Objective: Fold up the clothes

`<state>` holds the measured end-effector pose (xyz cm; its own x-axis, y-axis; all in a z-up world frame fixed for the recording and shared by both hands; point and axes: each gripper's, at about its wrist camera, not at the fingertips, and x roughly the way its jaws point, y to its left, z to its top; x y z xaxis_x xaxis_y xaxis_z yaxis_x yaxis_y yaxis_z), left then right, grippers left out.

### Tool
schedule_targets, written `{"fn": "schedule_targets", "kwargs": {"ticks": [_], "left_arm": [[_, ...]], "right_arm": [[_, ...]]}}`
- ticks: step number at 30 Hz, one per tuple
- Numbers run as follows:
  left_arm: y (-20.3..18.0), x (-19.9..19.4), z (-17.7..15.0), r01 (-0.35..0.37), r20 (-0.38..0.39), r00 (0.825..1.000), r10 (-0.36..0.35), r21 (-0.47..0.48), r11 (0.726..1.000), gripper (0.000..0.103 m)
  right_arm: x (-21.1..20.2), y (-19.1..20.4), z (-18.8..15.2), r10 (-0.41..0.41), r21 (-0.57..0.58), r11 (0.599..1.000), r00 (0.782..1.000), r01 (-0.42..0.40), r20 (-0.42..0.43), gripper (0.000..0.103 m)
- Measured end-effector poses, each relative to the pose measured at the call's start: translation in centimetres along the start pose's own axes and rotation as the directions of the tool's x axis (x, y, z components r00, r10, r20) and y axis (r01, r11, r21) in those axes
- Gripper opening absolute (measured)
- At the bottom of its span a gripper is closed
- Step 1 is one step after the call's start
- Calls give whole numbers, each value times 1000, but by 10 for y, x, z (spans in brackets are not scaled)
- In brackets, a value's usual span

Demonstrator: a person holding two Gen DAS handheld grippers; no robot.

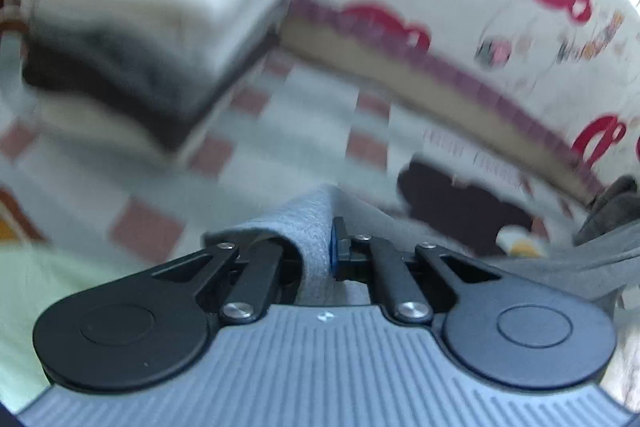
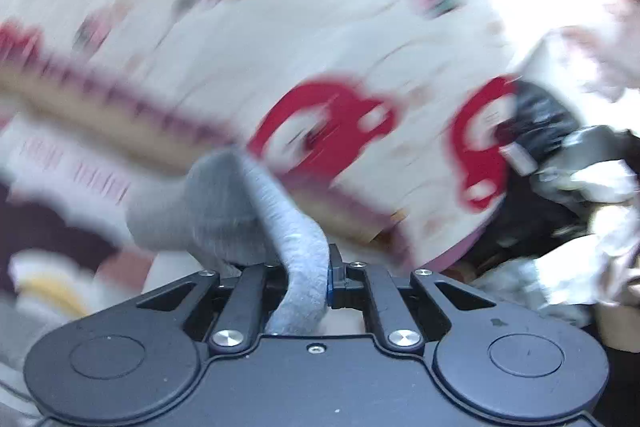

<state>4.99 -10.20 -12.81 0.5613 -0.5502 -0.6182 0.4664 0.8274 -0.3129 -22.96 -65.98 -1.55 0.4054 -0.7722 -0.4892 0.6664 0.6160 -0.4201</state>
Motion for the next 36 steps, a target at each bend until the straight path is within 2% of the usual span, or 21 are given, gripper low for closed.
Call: {"fn": "schedule_targets", "kwargs": {"ticks": [3,4,6,9,12,13,15,16,18,20,21,22,24,25,26,27,28,30,33,34,36], "left_arm": [[-17,-22,18,-44,128,991,34,75,996,3],[-20,-27,18,-49,152,988,36,79,996,3],[-24,-39,17,-58,197,980,40,84,995,4],[-20,-32,13,-60,154,987,41,121,991,3],[-18,-7,24,3,54,998,-11,137,991,3],[-24,2,33,-14,42,999,6,180,984,3],[-38,20,61,-29,50,999,16,267,963,3],[-43,29,80,-33,58,998,18,279,960,3],[-51,45,125,-8,70,997,-10,260,966,3],[-47,60,169,44,90,994,-64,212,976,3],[-45,69,186,28,112,992,-51,201,979,3],[-47,78,197,-17,133,991,-14,234,972,3],[-60,99,204,-167,198,974,111,299,940,6],[-65,111,199,-236,238,958,160,336,912,9],[-71,122,194,-303,280,938,206,370,878,11],[-72,134,184,-341,283,928,244,373,863,23],[-71,142,175,-344,255,931,261,378,859,35],[-64,150,146,-272,164,961,225,381,884,43],[-51,141,96,-165,57,986,154,367,916,46],[-46,138,79,-134,19,991,136,362,922,46],[-37,130,45,-72,-57,994,98,349,934,46]], "right_arm": [[-18,-37,6,-87,181,981,993,72,79,10],[-21,-43,-2,-105,227,970,991,85,79,10],[-19,-52,-23,-90,273,959,995,78,33,12],[3,-44,-63,23,247,969,995,2,-98,12],[23,-41,-88,147,314,946,973,-85,-178,11],[28,-41,-90,162,332,939,970,-96,-179,11],[36,-44,-71,115,351,933,988,-74,-99,11],[41,-48,-53,95,368,927,994,-69,-52,11],[57,-63,-8,42,445,895,999,-37,-2,11],[78,-80,35,-24,549,836,1000,9,19,12],[91,-86,52,-43,586,810,999,25,18,16],[106,-91,65,-50,619,784,999,37,4,25],[141,-94,81,-20,670,741,998,56,-61,30],[154,-94,83,4,689,722,996,56,-85,36],[160,-89,76,40,703,710,995,38,-95,35],[163,-83,68,72,708,706,993,18,-97,36],[161,-73,58,98,701,714,991,-9,-87,41],[155,-54,37,156,678,731,986,-72,-64,46],[132,-36,4,233,620,765,972,-176,-12,55],[123,-35,-6,246,613,767,969,-188,-11,58],[104,-40,-33,269,624,756,963,-200,-18,59]]}}
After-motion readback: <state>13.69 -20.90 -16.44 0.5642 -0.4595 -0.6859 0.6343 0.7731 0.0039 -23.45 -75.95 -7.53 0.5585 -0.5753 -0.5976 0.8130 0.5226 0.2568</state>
